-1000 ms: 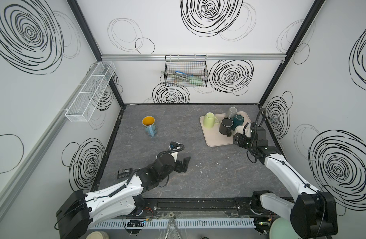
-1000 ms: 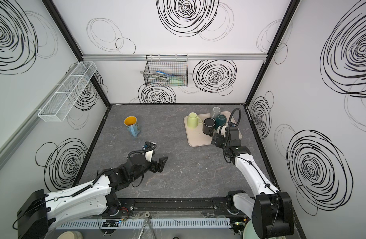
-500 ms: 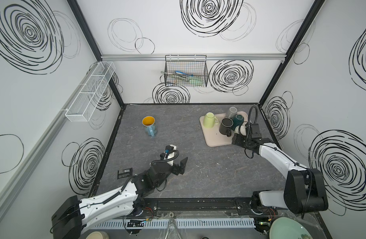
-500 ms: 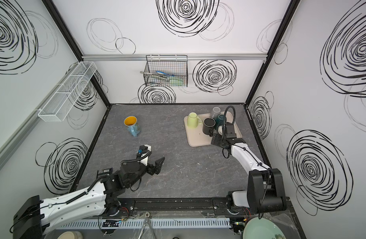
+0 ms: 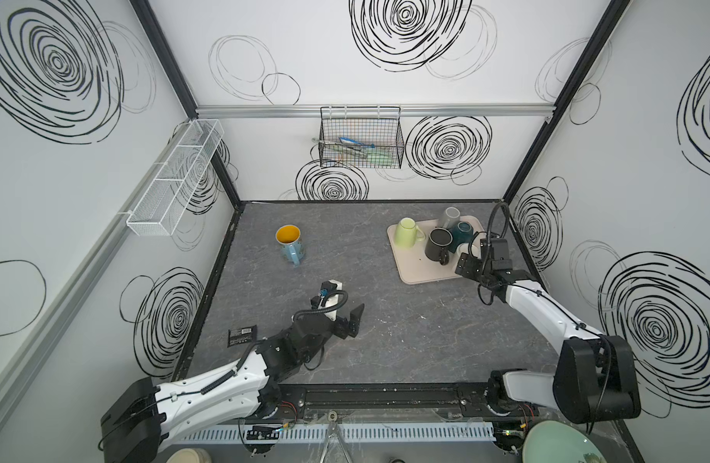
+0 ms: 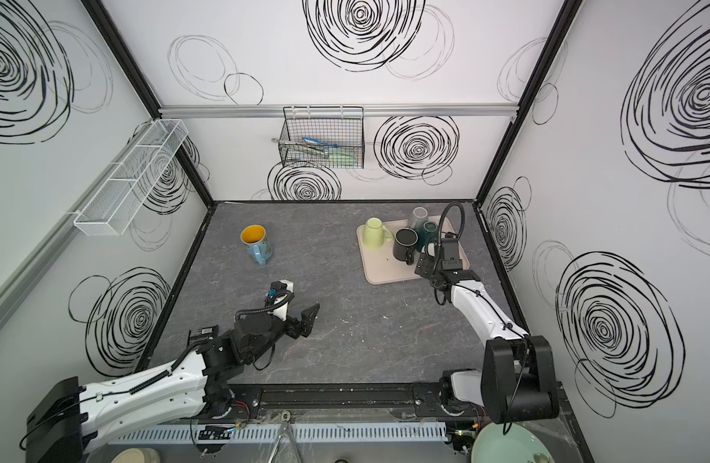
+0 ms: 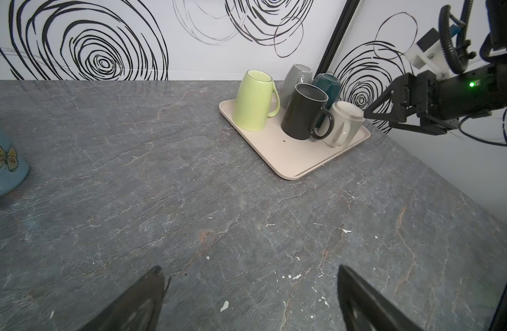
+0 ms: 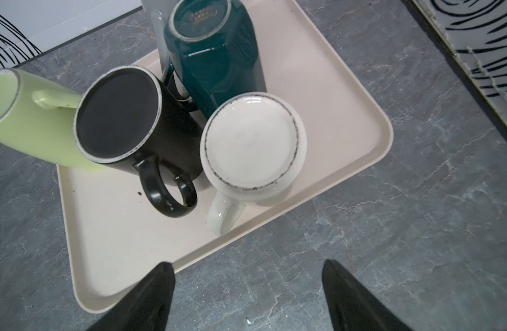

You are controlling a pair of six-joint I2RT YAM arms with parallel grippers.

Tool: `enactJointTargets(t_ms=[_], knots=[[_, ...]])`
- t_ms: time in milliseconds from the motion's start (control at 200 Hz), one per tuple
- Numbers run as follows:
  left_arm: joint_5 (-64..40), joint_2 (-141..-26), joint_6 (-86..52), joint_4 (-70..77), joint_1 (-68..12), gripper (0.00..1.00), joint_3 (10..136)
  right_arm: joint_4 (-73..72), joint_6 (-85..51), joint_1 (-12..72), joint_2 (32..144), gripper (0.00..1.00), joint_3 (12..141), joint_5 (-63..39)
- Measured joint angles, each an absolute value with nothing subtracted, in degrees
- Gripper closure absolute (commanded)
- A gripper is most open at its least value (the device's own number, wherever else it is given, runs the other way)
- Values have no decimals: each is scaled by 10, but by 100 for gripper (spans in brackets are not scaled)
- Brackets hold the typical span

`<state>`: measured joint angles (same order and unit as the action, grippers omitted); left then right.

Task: Turn the mug right side up
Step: Rotate the mug on the tray.

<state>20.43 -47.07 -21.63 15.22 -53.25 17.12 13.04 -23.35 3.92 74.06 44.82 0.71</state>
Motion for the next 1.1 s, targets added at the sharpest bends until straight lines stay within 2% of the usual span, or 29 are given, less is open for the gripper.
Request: enactJointTargets(t_ms=[485,931,1101], knots=[[207,-487,-221,161,-528,4,171,127,-247,36,866,20,502,3],[207,-506,-224,165,-525,4,171,124,-244,36,885,26,510,54],[207,-508,-226,165,-524,4,171,124,-244,32,885,33,509,58]])
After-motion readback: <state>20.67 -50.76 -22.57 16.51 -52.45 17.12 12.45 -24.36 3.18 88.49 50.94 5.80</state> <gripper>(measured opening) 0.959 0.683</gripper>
